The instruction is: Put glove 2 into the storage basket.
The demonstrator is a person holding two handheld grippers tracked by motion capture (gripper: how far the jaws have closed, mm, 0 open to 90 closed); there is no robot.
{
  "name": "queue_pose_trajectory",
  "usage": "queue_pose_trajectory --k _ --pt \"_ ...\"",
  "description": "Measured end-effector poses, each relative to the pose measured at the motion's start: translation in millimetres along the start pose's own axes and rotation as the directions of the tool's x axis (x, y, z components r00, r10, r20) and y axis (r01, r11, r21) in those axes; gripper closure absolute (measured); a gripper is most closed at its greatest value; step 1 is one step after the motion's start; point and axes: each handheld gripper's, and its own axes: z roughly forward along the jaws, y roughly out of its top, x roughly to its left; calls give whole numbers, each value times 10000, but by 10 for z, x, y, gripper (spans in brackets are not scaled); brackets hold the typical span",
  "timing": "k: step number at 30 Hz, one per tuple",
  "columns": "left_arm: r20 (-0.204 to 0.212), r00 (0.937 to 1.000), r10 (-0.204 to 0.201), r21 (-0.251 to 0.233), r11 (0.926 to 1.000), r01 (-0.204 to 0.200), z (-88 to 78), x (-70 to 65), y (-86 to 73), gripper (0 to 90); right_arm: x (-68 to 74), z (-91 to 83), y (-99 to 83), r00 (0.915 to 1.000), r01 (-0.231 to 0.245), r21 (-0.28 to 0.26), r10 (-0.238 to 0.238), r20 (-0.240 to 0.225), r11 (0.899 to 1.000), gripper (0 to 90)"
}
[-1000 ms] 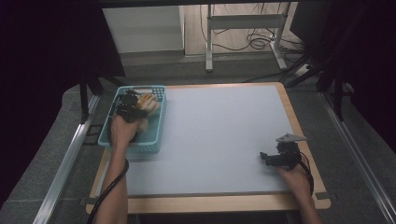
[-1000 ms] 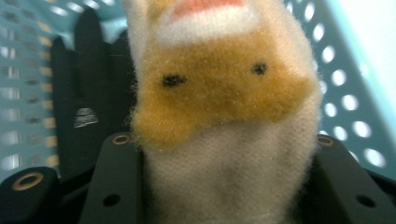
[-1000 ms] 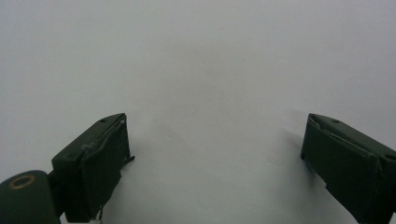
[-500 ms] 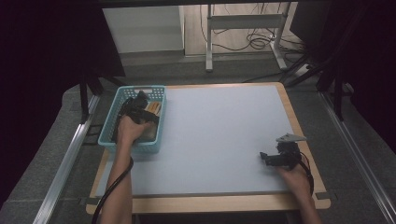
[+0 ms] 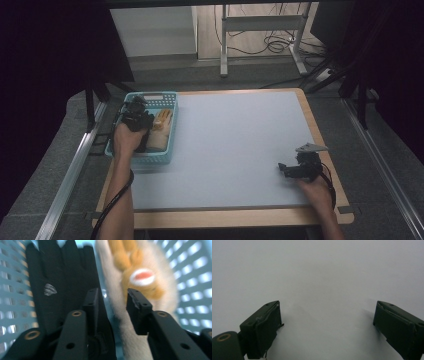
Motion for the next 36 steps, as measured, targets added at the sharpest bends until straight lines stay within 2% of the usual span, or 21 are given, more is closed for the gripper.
queue_pose_trajectory --k 2,5,6,7,9,11,13,15,18,22,28,30,33,36 --pt "-11 10000 43 149 9999 -43 99 -48 18 695 -1 0 0 10000 11 -8 -11 -3 10000 75" --pt "694 9976 1 -40 10000 2 131 -97 51 716 -1 0 0 10000 -4 0 4 -2 10000 75" --pt "705 9975 -1 -34 10000 4 125 -107 58 709 -1 0 0 10000 -4 1 4 -2 10000 75" --pt "444 9990 65 8 10000 -65 108 -116 62 686 -1 0 0 10000 -2 -2 2 -3 10000 75" --pt "13 9999 106 -161 9998 -106 37 -98 52 572 -1 0 0 10000 2 -3 -2 0 10000 75" --pt "-236 9996 -149 -703 9974 132 -87 -68 21 446 -1 0 0 10000 -3 -2 3 -1 10000 75" --pt "-348 9992 -191 -1269 9918 145 -219 -44 -17 360 0 0 0 10000 -3 -1 3 0 10000 75" --pt "-365 9993 -75 -1551 9879 17 -320 -39 -58 282 0 0 0 10000 -4 1 4 1 10000 75" --pt "-168 9998 67 -1919 9814 -98 -410 -37 -117 192 0 0 1 10000 9 -3 -9 3 10000 75" --pt "473 9987 178 -2336 9723 -63 -454 -1 -192 137 1 0 1 10000 13 -5 -13 12 10000 75" --pt "1244 9911 479 -2885 9574 -100 -511 -24 -315 76 2 1 2 10000 11 -5 -11 13 10000 75" --pt "1399 9874 737 -3095 9505 -271 -552 -89 -362 63 2 0 2 10000 8 -1 -8 13 10000 75" --pt "1740 9770 1231 -3419 9380 -573 -615 -221 -427 38 2 -1 2 10000 18 10 -18 17 10000 75" --pt "1754 9693 1722 -3687 9244 -975 -676 -360 -485 20 2 -1 3 10000 19 11 -19 20 10000 75"
